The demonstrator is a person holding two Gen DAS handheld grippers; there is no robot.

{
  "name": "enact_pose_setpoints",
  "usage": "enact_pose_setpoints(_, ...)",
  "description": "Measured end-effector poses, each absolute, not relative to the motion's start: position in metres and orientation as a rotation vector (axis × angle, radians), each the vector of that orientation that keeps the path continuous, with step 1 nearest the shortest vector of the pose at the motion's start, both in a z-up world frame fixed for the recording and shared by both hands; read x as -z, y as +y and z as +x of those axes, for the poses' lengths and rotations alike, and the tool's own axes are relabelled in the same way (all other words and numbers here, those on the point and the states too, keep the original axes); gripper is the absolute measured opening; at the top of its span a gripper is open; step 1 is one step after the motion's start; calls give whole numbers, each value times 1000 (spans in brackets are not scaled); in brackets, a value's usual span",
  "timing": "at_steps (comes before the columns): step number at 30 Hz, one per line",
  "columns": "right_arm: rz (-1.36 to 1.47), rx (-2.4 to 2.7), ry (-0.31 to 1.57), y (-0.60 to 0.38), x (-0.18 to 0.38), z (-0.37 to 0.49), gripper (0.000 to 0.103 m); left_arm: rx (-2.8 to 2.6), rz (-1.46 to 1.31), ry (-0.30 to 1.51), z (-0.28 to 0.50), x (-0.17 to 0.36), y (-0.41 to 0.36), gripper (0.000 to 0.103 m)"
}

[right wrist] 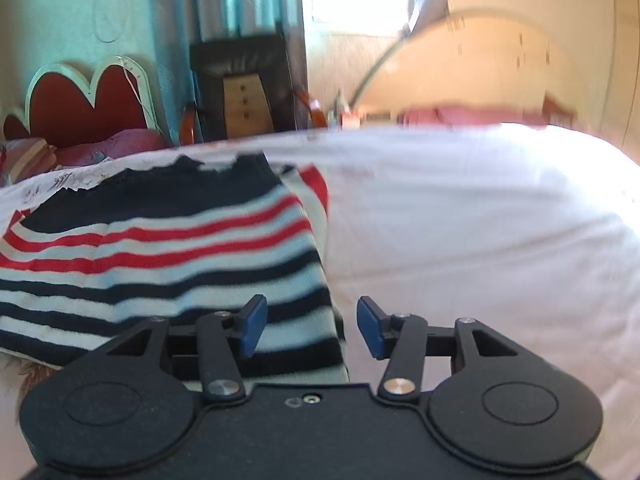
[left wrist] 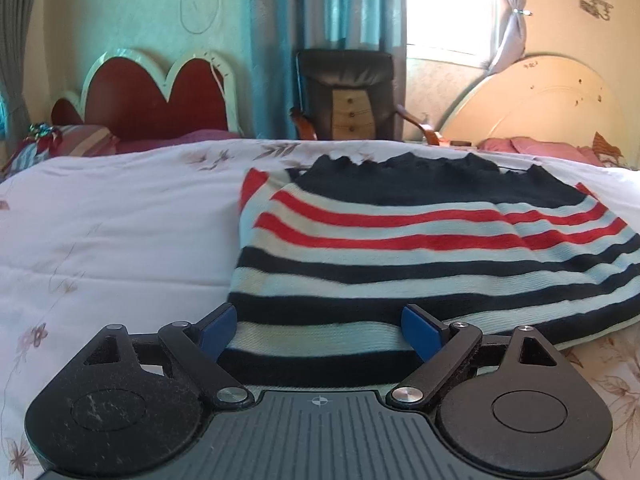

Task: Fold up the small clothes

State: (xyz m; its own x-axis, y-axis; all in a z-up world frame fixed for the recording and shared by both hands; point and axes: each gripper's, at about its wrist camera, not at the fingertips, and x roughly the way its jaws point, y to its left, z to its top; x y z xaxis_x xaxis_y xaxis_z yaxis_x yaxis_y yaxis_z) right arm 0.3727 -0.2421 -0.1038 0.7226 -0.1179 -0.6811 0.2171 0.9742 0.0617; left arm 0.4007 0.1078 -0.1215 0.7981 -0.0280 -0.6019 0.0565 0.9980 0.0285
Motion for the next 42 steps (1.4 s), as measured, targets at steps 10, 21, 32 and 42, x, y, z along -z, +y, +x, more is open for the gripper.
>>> enact_pose_setpoints(10,94,171,819,-240,124,355,7,6,-22,710,404,145,133,100)
enact_pose_setpoints(21,40,73,673,-202,89,346,20,87,69,553,377,98,86,95)
enact_pose_setpoints(32,-68,-27,741,-131,120,369,39,91,88,676,390,135,56,95)
enact_pose_setpoints(42,68,116,785,-220,127,356,31,82,106,680,389,145,78,99)
